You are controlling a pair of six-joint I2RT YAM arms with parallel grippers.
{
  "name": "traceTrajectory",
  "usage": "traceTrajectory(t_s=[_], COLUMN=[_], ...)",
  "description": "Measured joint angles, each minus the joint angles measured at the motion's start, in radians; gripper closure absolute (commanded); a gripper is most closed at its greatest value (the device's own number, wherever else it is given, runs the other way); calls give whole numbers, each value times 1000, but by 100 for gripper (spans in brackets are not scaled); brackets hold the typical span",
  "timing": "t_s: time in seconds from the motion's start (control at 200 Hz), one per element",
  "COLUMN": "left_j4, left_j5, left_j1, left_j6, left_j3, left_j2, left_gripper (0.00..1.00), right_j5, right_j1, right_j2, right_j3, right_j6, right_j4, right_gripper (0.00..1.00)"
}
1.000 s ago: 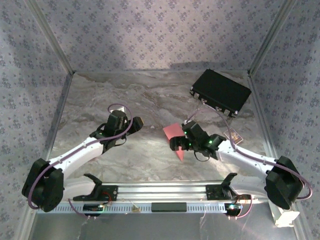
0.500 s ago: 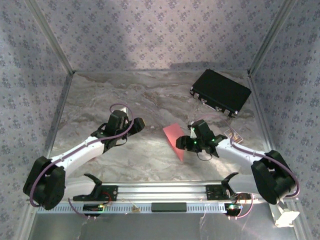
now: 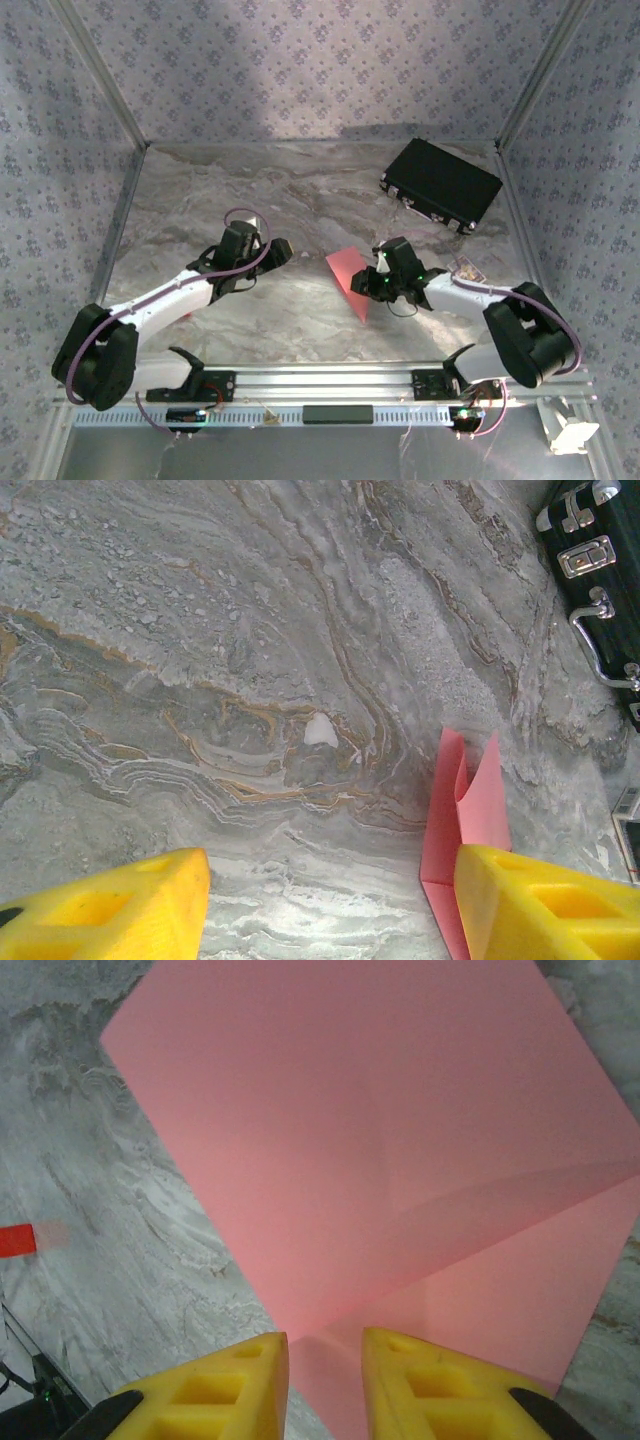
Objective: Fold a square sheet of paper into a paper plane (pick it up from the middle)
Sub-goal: Fold the wing for the fifth time at the center of the table.
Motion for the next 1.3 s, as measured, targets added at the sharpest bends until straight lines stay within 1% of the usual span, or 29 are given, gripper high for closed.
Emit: traceTrajectory(t_s=[0.11, 0.29, 0.39, 0.46, 0.54, 0.59, 0.725, 0.805, 0.855, 0.919, 1.019, 1.084, 1.299], left_j4=[-2, -10, -3, -2, 0, 1, 12, 20, 25, 29, 43, 54, 62], left_j5=[14, 55, 74, 84, 101, 108, 143, 165, 183, 212, 266, 301, 389], left_j1=[0, -2, -2, -4, -10, -14, -21, -23, -24, -28, -42, -56, -141], left_j6=[8, 54, 64, 64, 64, 63, 55, 50, 48, 48, 54, 56, 56], left_j3=[2, 55, 70, 70, 70, 70, 71, 78, 87, 107, 146, 174, 302], left_j2=[0, 14, 19, 29, 46, 58, 105, 134, 152, 178, 228, 269, 425], left_gripper=[35, 35, 35, 36, 39, 42, 50, 55, 58, 62, 69, 75, 84], right_j5=[7, 45, 83, 116, 185, 225, 317, 345, 351, 366, 402, 429, 464], right_j1=[0, 16, 33, 50, 88, 119, 212, 259, 270, 264, 232, 201, 68], right_j2=[39, 39, 37, 25, 3, -5, -7, -12, -26, -69, -184, -282, -626], right_j3=[-26, -42, -55, -91, -137, -156, -175, -175, -172, -163, -161, -182, -267], right_j6=[48, 137, 231, 313, 428, 497, 687, 752, 770, 768, 747, 724, 600], right_j4=[36, 65, 90, 150, 229, 266, 323, 328, 315, 276, 199, 166, -31], right_gripper=[76, 76, 78, 77, 75, 76, 74, 72, 71, 71, 70, 69, 68])
